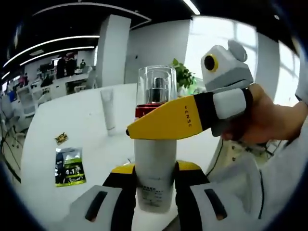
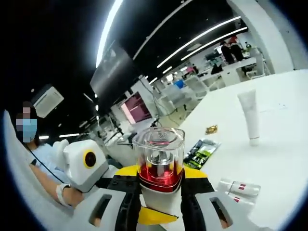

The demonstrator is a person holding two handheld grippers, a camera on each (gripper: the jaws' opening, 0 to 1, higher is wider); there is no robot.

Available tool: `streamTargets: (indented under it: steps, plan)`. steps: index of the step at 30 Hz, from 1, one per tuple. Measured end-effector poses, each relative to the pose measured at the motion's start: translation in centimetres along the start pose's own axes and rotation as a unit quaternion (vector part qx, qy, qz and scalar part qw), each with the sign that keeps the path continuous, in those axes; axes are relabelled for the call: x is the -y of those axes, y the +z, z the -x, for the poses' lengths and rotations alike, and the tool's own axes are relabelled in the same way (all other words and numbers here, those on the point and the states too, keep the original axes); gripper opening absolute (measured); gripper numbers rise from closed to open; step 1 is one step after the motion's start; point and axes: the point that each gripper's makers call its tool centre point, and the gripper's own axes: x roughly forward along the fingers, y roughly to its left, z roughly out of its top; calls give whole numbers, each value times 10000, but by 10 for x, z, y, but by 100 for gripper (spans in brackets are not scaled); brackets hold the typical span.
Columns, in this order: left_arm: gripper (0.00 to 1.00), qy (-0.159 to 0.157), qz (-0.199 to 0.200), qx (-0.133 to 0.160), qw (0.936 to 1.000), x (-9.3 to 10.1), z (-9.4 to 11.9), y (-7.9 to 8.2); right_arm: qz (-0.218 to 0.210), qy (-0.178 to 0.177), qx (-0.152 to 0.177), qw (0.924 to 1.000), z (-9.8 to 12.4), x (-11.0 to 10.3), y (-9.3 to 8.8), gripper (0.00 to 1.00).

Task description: Arrange the skincare products in the storage area until every visible bottle or jar stands upright without overlapping.

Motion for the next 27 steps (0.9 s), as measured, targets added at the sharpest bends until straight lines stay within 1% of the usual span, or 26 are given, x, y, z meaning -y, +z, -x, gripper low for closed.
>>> streamTargets:
  steps: [3, 4, 5, 7, 8, 9, 10, 11, 12, 13, 14, 15, 16, 17, 18, 19, 20, 21, 22, 23, 24, 25, 26, 27]
  plan:
    - [25, -252, 81, 75, 9996, 5, 2, 0, 117, 136, -63, 9998, 1, -2, 0, 25]
    - [25, -405, 66, 115, 9991, 7, 3, 1, 171, 246, -100, 9995, 3, -4, 0, 25]
    - [24, -503, 71, 160, 9986, 9, 3, 2, 137, 248, -86, 9996, 4, -3, 1, 25]
    - [25, -662, 86, 228, 9975, 12, 6, 4, 92, 447, -89, 9989, 6, -7, 1, 24]
    - [25, -729, 112, 252, 9970, 13, 7, 5, 87, 456, -77, 9989, 7, -7, 1, 24]
    - [26, -755, 136, 251, 9967, 13, 7, 5, 88, 563, -67, 9984, 8, -10, 2, 24]
    - [26, -797, 140, 238, 9964, 14, 7, 5, 157, 668, -82, 9976, 8, -13, 1, 24]
    - [26, -915, 154, 228, 9954, 17, 7, 5, 185, 720, -105, 9972, 8, -15, 1, 24]
    - [27, -1011, 179, 232, 9944, 19, 7, 5, 296, 851, -111, 9959, 9, -19, 1, 24]
    - [27, -1179, 209, 239, 9925, 24, 8, 6, 347, 924, -138, 9950, 10, -22, 1, 24]
    - [27, -1214, 249, 257, 9920, 24, 9, 6, 414, 989, -149, 9941, 10, -25, 1, 24]
    - [28, -1322, 307, 272, 9904, 27, 10, 7, 510, 1163, -158, 9918, 12, -31, 1, 24]
    - [28, -1542, 382, 320, 9868, 32, 13, 9, 582, 1336, -215, 9891, 14, -35, 1, 24]
    - [29, -1633, 435, 347, 9850, 34, 14, 10, 599, 1439, -229, 9875, 15, -39, 2, 24]
    - [30, -1796, 460, 351, 9820, 38, 16, 12, 782, 1697, -219, 9821, 19, -46, 3, 24]
    - [31, -1907, 482, 372, 9798, 42, 18, 13, 842, 1806, -210, 9797, 21, -50, 4, 24]
    - [31, -2101, 459, 396, 9758, 47, 21, 15, 757, 1951, -230, 9776, 24, -54, 4, 24]
    - [31, -2238, 508, 417, 9724, 50, 23, 18, 823, 2092, -284, 9740, 27, -58, 4, 24]
    - [31, -2383, 578, 440, 9685, 53, 26, 20, 749, 2151, -226, 9735, 28, -59, 7, 24]
    - [31, -2460, 595, 469, 9663, 54, 28, 22, 732, 2250, -184, 9714, 29, -62, 9, 25]
    - [31, -2626, 681, 479, 9613, 57, 31, 24, 786, 2469, -174, 9657, 33, -67, 9, 25]
    - [32, -2704, 696, 506, 9589, 58, 32, 26, 709, 2493, -203, 9656, 34, -68, 10, 25]
    - [32, -2788, 739, 516, 9561, 60, 34, 27, 680, 2607, -167, 9629, 36, -71, 11, 25]
    - [31, -2888, 786, 526, 9527, 63, 36, 29, 741, 2709, -118, 9597, 38, -75, 12, 25]
